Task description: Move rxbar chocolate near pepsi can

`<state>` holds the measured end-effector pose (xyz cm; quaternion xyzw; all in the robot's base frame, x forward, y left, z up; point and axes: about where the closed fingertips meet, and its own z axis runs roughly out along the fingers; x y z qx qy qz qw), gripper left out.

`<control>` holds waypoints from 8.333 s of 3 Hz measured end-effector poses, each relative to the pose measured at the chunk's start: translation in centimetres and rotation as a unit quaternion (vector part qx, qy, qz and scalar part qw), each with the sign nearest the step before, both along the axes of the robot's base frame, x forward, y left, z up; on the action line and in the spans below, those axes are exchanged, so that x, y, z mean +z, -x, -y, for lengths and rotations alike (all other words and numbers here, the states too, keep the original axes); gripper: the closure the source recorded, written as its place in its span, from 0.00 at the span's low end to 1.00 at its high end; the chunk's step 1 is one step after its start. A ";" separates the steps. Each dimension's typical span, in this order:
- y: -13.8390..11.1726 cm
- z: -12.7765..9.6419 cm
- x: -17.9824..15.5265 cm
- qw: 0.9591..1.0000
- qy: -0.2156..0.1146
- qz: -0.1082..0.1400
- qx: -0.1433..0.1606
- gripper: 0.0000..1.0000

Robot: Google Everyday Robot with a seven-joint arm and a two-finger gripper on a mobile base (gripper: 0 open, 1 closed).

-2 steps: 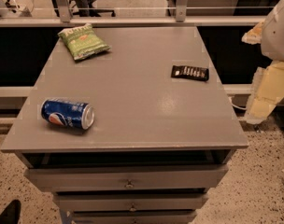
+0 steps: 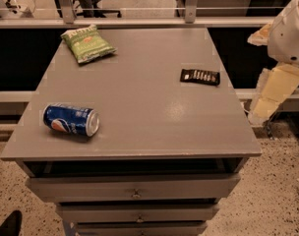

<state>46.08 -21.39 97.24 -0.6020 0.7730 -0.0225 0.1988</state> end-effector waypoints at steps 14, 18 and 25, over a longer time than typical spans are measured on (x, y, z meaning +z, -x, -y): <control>-4.1 -19.9 -10.9 0.950 -0.284 -0.093 0.088 1.00; -3.3 -22.2 -10.3 0.953 -0.273 -0.066 0.114 0.35; -5.6 -17.8 -15.2 0.962 -0.246 -0.098 0.074 0.63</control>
Offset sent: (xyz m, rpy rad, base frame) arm 0.1802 0.0014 -0.0706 0.3894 -0.0644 -0.0767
